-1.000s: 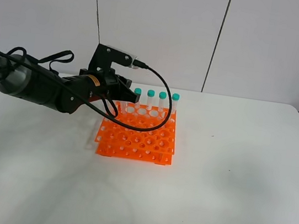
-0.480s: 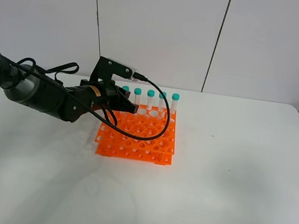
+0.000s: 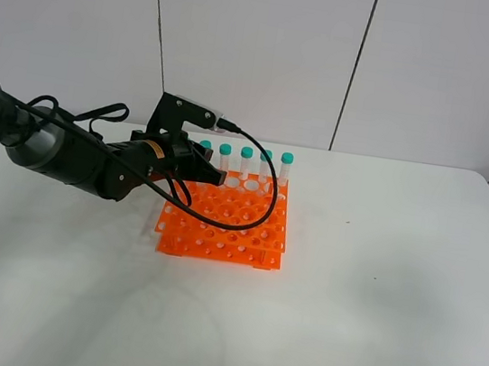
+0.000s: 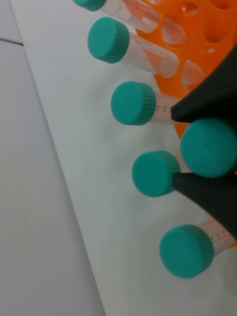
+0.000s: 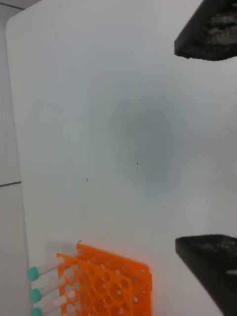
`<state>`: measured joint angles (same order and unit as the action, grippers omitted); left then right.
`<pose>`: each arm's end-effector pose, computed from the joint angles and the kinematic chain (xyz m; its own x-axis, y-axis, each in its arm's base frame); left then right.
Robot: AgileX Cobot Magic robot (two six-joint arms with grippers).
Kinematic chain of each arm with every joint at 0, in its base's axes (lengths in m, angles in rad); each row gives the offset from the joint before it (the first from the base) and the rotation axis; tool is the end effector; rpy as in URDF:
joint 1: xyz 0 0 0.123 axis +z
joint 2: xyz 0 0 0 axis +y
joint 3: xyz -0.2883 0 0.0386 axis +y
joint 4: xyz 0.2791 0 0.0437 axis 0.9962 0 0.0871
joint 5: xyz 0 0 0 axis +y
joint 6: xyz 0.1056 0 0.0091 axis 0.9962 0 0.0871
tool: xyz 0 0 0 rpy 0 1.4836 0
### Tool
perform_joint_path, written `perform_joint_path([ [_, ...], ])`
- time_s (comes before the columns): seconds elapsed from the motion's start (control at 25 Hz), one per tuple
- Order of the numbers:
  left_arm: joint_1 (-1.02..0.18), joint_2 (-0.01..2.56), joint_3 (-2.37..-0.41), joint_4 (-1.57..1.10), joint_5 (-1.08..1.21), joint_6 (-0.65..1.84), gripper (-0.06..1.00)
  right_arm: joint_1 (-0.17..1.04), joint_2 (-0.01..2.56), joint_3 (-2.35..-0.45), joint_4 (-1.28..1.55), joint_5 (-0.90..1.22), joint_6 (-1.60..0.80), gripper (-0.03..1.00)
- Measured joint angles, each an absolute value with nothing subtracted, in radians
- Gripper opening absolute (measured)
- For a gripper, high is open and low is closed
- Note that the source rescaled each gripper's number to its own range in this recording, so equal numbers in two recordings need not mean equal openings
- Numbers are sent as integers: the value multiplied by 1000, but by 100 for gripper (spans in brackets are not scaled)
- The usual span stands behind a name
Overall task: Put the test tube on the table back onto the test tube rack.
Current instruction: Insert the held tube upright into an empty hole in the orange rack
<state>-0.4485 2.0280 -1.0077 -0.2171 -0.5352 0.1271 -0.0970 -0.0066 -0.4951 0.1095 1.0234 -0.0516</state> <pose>0.4031 -0.1811 0.1077 -0.3776 0.1151 -0.9188 0.3179 0.9480 -0.0119 0.0317 0.0069 0.2879 -0.4165 0.0461 -0.9080 0.0144 0.9989 0.0441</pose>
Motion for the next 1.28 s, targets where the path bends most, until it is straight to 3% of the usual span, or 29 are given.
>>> perform_joint_path([
  [1.28,-448,2028,-1007,-181,-536,123,1,-97,-7,-495,109,1023,-52,93],
])
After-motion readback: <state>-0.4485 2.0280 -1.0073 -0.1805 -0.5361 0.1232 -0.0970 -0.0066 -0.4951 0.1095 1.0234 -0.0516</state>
